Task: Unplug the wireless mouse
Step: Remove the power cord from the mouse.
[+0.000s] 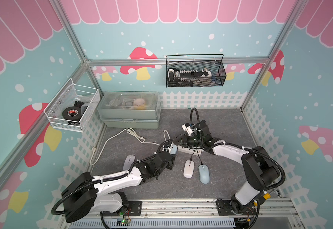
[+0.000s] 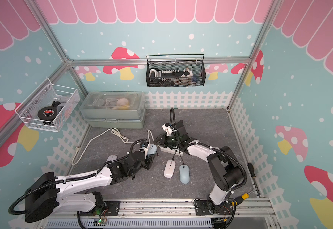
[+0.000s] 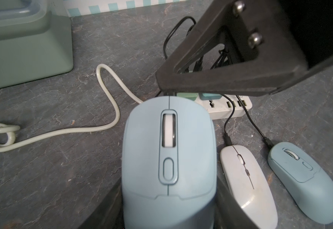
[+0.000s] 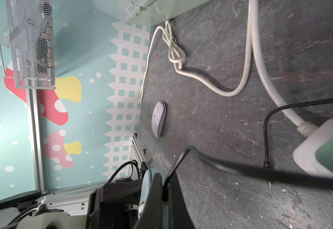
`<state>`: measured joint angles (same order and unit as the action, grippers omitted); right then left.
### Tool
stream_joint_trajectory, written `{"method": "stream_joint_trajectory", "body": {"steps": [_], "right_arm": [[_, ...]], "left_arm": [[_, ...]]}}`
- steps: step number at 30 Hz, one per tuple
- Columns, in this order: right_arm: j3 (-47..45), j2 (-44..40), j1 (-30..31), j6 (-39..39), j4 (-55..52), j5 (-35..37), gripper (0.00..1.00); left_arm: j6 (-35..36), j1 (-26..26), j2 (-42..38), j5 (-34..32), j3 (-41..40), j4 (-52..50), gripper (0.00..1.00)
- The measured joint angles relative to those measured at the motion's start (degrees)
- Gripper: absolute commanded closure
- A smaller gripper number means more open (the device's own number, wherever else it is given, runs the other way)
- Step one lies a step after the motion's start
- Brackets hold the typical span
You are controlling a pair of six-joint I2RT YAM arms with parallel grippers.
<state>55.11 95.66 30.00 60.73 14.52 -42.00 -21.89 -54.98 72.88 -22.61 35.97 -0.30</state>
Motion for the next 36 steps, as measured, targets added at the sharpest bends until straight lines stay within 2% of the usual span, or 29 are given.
{"method": "stream_joint_trajectory", "body": {"steps": [12, 18, 22, 36], "right_arm": [[-0.13, 0.00, 0.00, 0.31, 0.00, 0.24, 1.00], [2.23, 0.00, -4.22, -1.01, 1.97, 7.21, 1.00], [3.98, 0.00, -4.81, -1.79, 2.36, 8.59, 1.00], [4.22, 0.76, -4.39, -0.98, 4.90, 7.82, 1.00]], "left_arm": [[-0.87, -0.61, 0.11, -0.24, -0.09, 0.13, 0.59], [-0.72, -3.93, 0.00, 1.92, -3.96, -8.55, 0.59], [-0.70, -4.83, 0.13, 1.97, -4.61, -11.58, 0.59], [-2.43, -4.81, -2.67, -4.55, -4.61, -12.55, 0.55]]}}
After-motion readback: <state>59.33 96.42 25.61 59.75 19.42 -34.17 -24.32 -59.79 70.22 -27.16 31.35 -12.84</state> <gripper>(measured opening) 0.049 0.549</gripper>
